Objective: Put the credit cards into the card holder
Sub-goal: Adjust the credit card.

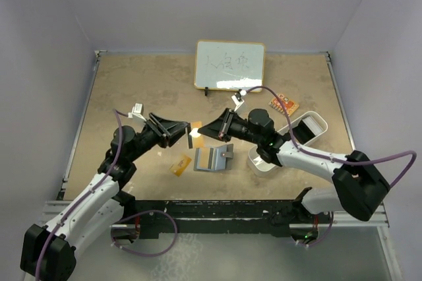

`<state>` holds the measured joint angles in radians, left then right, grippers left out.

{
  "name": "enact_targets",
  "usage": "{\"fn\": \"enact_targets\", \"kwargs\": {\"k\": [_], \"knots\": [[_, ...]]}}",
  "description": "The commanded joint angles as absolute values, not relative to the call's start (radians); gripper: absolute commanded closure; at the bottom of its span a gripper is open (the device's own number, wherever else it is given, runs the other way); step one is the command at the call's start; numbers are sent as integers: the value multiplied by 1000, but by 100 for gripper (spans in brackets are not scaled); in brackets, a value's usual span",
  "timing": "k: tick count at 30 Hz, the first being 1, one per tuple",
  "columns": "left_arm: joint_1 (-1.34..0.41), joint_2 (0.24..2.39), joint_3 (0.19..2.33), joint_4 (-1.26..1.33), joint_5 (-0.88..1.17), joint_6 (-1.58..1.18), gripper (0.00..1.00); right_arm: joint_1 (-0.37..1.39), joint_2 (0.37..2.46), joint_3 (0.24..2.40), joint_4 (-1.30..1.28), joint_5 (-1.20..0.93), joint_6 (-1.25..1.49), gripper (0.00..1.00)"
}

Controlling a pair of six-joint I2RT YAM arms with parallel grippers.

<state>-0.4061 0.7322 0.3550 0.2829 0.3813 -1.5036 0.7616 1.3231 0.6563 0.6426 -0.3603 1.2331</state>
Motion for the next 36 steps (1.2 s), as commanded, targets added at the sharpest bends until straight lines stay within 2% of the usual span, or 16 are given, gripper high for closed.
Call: {"fn": "enact_targets", "kwargs": {"k": [1, 7, 13, 16, 19, 22, 25, 26, 29, 30, 33, 36], "knots": [[-416, 720, 350, 408, 433, -1542, 65, 768, 1370, 634, 830, -419, 1334, 100], [-419, 741, 339, 425, 440, -1530, 69, 767, 1416, 626, 910, -449, 1383, 100], [-420, 747, 332, 445, 439, -1534, 100, 766, 1430, 641, 891, -474, 1373, 100], [-420, 753, 329, 450, 439, -1536, 100, 766, 1434, 653, 852, -501, 1353, 81], [-419, 755, 325, 459, 434, -1540, 100, 766, 1437, 682, 762, -520, 1304, 73], [-419, 759, 325, 457, 427, -1535, 100, 766, 1445, 691, 740, -538, 1286, 77], [-419, 767, 320, 456, 423, -1528, 100, 766, 1443, 666, 756, -545, 1297, 96], [-419, 769, 320, 451, 420, -1522, 100, 766, 1440, 657, 759, -545, 1299, 100], [-419, 778, 322, 430, 408, -1502, 100, 767, 1441, 655, 787, -557, 1303, 100], [-420, 781, 322, 428, 406, -1499, 100, 766, 1444, 659, 797, -561, 1305, 98], [-420, 794, 322, 433, 402, -1493, 100, 768, 1455, 673, 805, -572, 1305, 85], [-420, 802, 324, 442, 400, -1494, 100, 767, 1454, 666, 794, -574, 1304, 84]]}}
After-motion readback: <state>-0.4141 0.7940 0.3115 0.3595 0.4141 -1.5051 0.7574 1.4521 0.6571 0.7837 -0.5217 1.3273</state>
